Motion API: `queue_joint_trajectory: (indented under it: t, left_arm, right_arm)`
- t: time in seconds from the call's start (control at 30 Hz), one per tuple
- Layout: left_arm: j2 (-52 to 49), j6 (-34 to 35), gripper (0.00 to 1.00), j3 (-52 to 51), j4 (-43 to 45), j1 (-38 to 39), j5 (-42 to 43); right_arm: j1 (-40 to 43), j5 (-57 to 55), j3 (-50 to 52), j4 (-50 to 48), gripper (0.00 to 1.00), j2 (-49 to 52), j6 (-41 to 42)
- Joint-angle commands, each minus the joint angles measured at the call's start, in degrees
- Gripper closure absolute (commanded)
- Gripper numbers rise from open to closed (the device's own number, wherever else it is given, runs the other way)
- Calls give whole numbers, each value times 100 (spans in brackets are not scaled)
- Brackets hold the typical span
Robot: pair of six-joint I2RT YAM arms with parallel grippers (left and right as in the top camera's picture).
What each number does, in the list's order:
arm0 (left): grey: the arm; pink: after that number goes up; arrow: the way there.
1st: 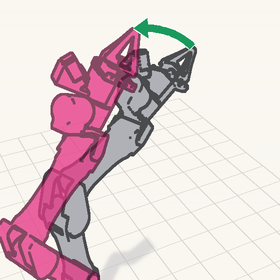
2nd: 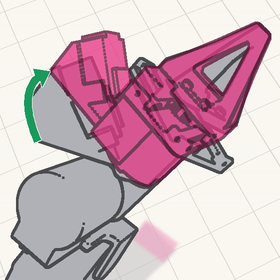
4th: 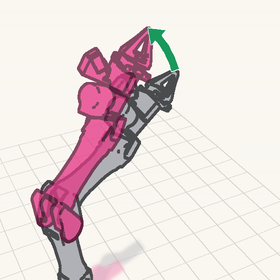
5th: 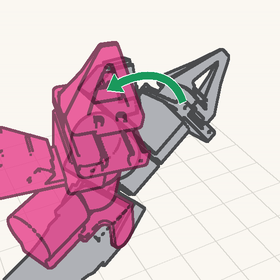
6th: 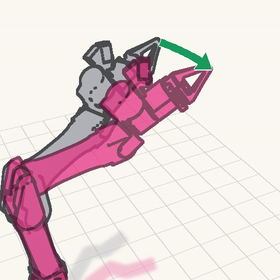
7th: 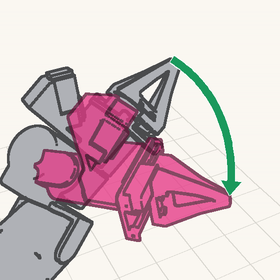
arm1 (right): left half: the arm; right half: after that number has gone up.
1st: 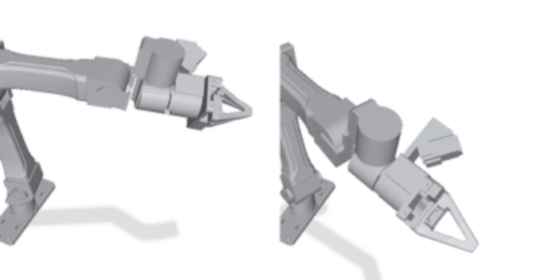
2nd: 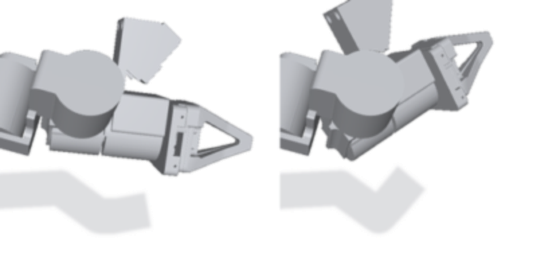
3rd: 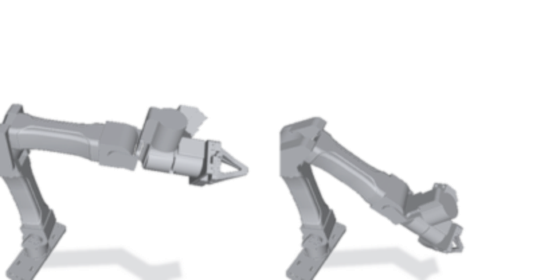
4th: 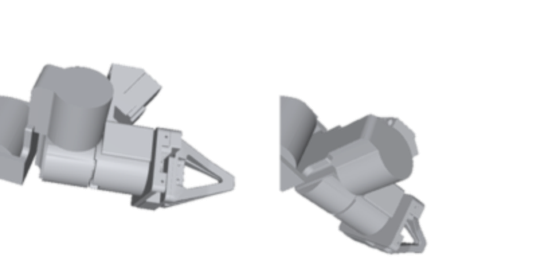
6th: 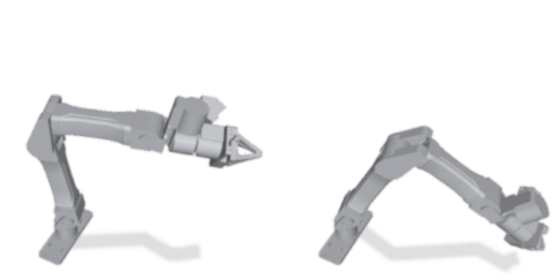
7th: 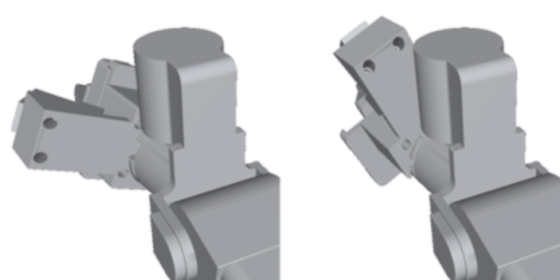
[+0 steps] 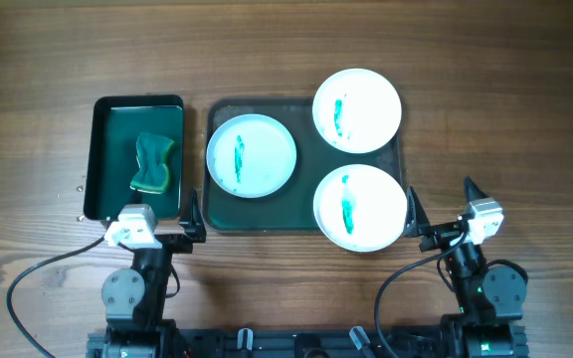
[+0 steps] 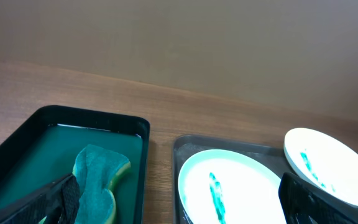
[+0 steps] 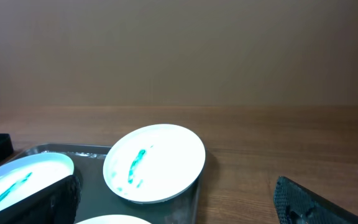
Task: Clean dirty plates on tray and stack at the side
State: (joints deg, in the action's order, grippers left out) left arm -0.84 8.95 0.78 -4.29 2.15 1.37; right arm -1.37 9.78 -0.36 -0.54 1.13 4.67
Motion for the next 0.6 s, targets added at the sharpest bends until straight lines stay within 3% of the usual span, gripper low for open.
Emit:
queue_joint_trajectory:
  t: [0.0, 0.23, 0.57]
  left_arm:
    - [50, 24, 0, 0, 17, 24, -81]
    - [-227, -573, 0, 553, -146, 24, -79]
    - [-1838, -732, 0, 2181, -920, 20, -79]
  right_arm:
    - [-33, -94, 4, -116, 0, 22, 4]
    - [-33, -76, -212, -116, 0, 24, 0]
    - [-33, -76, -1014, -109, 0, 754, -20]
